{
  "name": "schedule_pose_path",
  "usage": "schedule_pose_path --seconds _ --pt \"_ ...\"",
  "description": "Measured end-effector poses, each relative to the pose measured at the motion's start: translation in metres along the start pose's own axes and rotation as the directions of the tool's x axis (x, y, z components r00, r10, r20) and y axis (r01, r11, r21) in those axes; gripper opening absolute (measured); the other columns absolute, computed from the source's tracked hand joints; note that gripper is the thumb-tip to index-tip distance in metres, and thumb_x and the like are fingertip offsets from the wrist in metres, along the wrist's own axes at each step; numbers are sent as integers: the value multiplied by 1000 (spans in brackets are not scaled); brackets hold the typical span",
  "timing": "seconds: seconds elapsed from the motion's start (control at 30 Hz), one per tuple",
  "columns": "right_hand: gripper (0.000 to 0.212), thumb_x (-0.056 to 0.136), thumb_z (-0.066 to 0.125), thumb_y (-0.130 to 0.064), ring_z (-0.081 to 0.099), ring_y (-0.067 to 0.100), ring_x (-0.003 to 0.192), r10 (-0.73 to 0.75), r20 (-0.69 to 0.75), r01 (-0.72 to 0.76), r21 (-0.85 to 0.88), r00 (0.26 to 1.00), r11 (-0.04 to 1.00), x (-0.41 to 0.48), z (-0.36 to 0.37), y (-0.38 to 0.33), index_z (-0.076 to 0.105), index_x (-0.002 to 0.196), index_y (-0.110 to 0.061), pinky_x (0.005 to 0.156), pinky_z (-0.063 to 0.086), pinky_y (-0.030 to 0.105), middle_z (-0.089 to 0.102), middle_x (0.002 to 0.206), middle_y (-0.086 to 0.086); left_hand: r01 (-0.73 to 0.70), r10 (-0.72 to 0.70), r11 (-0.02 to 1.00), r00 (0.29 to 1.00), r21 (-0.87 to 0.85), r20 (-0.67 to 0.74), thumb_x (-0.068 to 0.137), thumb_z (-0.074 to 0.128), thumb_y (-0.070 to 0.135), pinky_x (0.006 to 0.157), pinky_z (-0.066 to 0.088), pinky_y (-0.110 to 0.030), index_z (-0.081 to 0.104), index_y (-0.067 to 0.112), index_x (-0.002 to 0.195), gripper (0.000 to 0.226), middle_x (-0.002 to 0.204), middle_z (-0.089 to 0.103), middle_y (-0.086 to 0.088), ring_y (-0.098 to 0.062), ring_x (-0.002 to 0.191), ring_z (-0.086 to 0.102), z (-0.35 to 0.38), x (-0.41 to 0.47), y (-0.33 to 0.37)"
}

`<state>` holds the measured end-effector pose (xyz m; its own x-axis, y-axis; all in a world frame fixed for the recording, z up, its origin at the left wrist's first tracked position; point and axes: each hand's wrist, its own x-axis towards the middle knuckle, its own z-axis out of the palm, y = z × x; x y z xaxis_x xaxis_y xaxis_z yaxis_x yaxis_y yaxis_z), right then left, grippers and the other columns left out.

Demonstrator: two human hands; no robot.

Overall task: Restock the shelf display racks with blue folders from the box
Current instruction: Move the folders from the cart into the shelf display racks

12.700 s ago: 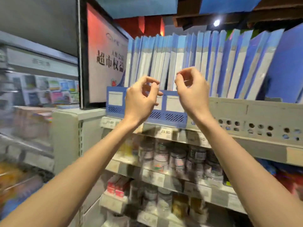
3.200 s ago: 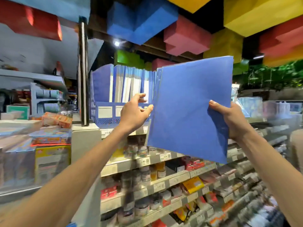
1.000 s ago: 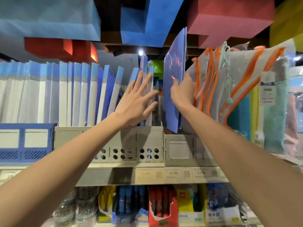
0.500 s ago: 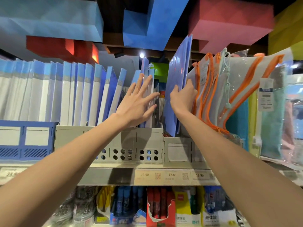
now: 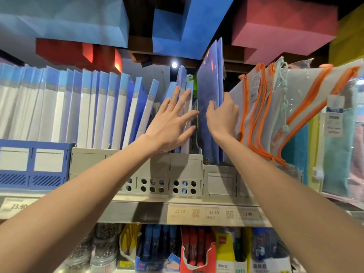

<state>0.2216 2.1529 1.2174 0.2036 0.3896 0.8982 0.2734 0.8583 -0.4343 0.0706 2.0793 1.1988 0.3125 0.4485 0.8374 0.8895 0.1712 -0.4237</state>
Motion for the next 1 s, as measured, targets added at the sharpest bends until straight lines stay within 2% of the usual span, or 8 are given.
schedule_pose_path --seconds 0.2,0.37,0.5,0.6,0.7,0.8,0.87,1.0 --pt "38 98 58 -38 46 14 81 71 -75 -69 28 995 997 -2 1 10 63 113 -4 67 37 27 52 87 0 22 -23 1000 999 -21 -33 101 36 53 125 7 -54 46 34 146 50 170 -5 -8 -33 155 -15 6 1 1" --pt "27 98 60 -32 47 14 66 191 -115 -176 132 975 976 1 -1 11 51 85 -10 54 33 15 48 71 -2 24 -26 998 999 -50 -40 101 36 53 125 5 -54 47 33 145 50 170 -5 -9 -34 155 -13 7 2 5" --pt "26 97 60 -34 49 15 74 223 -85 -209 149 971 967 0 -6 18 52 91 -10 67 40 27 44 74 -8 43 -48 995 998 -95 -46 97 39 60 125 5 -56 49 33 142 54 169 -6 -11 -34 154 -14 5 1 10" --pt "27 91 65 -24 48 20 86 179 68 -183 53 981 982 1 -16 23 51 108 -7 76 48 35 49 93 1 38 -42 996 998 -77 -40 96 41 61 125 4 -56 48 33 143 55 169 -7 -11 -35 154 -14 6 1 10" --pt "30 87 63 -15 56 27 85 129 161 -117 -77 979 990 4 -20 22 45 110 -7 71 53 42 52 95 9 39 -42 997 998 -71 -45 96 45 58 125 4 -56 47 33 143 54 169 -7 -12 -35 154 -14 6 0 10" --pt "30 92 59 -10 56 25 77 61 151 -45 -108 987 993 5 -17 21 49 120 -2 52 38 27 52 90 9 27 -31 998 998 -61 -52 96 48 55 125 3 -55 45 34 145 54 169 -8 -11 -34 154 -15 6 0 7" --pt "38 95 58 -12 54 20 75 1 148 14 -100 989 995 3 -15 23 49 131 -4 53 34 21 52 88 6 30 -32 998 998 -58 -45 96 48 55 125 2 -54 45 33 146 55 169 -9 -10 -34 154 -16 7 -1 6" --pt "30 96 58 -13 52 19 71 -36 123 43 -48 992 998 -1 -11 23 53 125 -6 53 32 20 54 85 6 47 -51 997 997 -62 -53 95 49 55 125 1 -54 45 32 146 55 169 -8 -10 -33 154 -16 8 0 9"
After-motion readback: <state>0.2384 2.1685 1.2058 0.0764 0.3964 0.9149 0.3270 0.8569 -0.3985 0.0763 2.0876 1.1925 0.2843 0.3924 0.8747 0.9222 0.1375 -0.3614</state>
